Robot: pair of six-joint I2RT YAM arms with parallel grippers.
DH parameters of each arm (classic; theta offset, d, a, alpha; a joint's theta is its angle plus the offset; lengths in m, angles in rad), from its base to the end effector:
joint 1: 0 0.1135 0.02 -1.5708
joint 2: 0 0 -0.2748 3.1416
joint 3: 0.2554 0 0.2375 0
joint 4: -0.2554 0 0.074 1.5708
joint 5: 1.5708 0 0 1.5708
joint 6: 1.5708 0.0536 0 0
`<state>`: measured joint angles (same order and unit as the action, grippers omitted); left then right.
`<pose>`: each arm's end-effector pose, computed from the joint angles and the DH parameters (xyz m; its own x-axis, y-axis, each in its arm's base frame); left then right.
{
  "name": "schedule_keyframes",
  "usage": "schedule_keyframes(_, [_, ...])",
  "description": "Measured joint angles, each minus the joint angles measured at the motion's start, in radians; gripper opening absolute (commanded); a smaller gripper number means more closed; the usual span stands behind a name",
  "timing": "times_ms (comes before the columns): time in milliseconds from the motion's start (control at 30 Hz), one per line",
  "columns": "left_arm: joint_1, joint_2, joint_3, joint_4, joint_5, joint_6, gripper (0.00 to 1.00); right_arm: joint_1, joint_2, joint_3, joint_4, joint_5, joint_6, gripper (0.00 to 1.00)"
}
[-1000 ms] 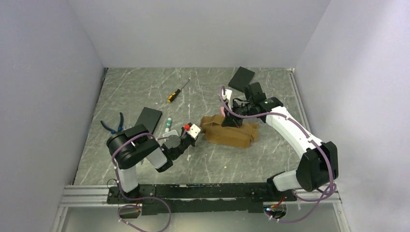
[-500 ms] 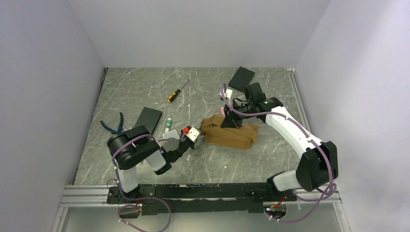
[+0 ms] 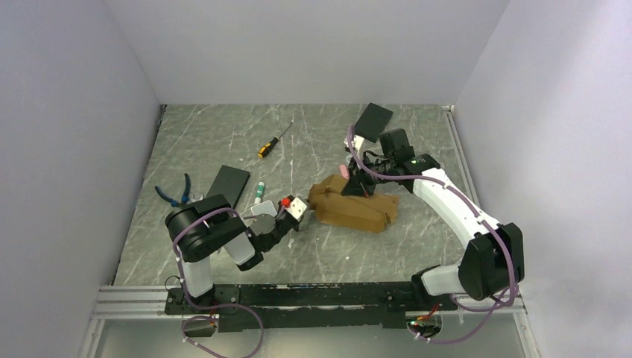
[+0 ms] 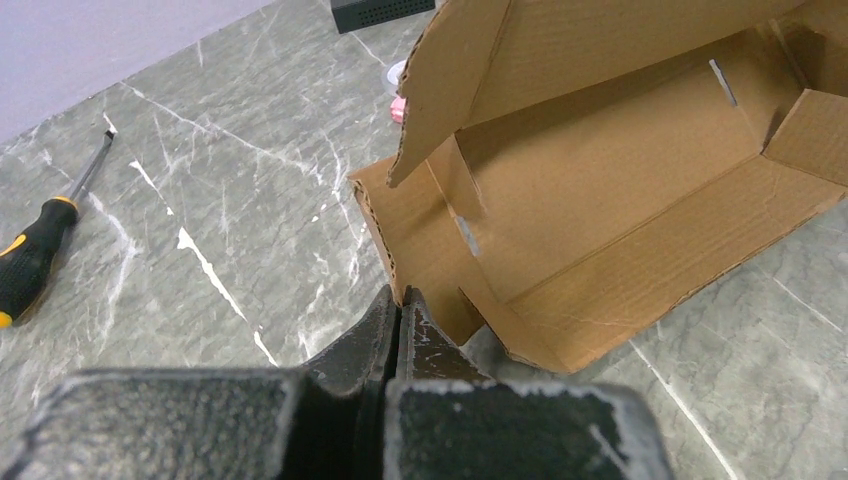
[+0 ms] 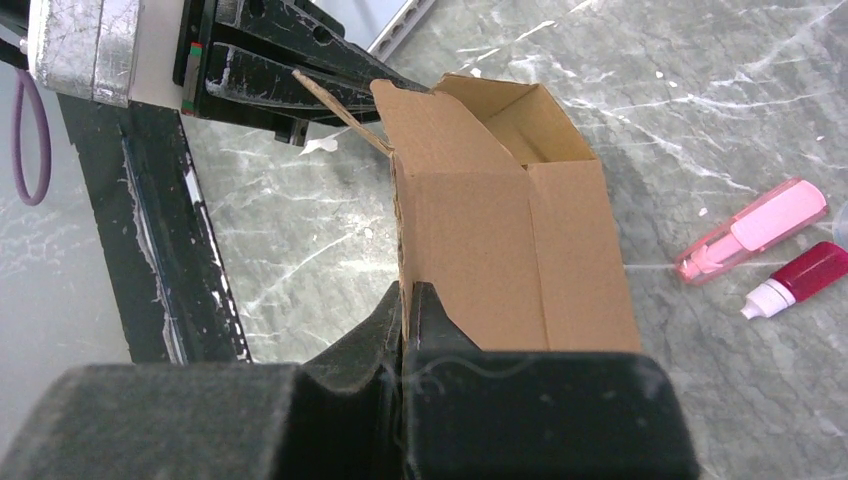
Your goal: Fold the paper box
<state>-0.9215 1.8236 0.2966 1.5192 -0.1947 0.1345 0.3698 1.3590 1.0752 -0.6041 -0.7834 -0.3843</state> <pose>0.1808 -0.2210 0.1516 0.0844 0.1064 -0.9907 0.6591 0.7397 0.1356 0.2384 0.1330 0.2885 -0.4189 -0.4473 -0.7903 -0.8935 0.3581 0.2709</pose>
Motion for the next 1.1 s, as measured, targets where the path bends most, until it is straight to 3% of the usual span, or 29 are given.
schedule_keyframes(767, [-0.057, -0.032, -0.014, 0.0, 0.012, 0.037, 0.0, 0.0, -0.029, -0.016, 0.012, 0.025, 0.014, 0.0])
schedule_keyframes(1100, [-0.063, -0.026, -0.024, 0.013, -0.006, 0.033, 0.0, -0.001, -0.082, -0.047, 0.083, 0.135, 0.079, 0.0])
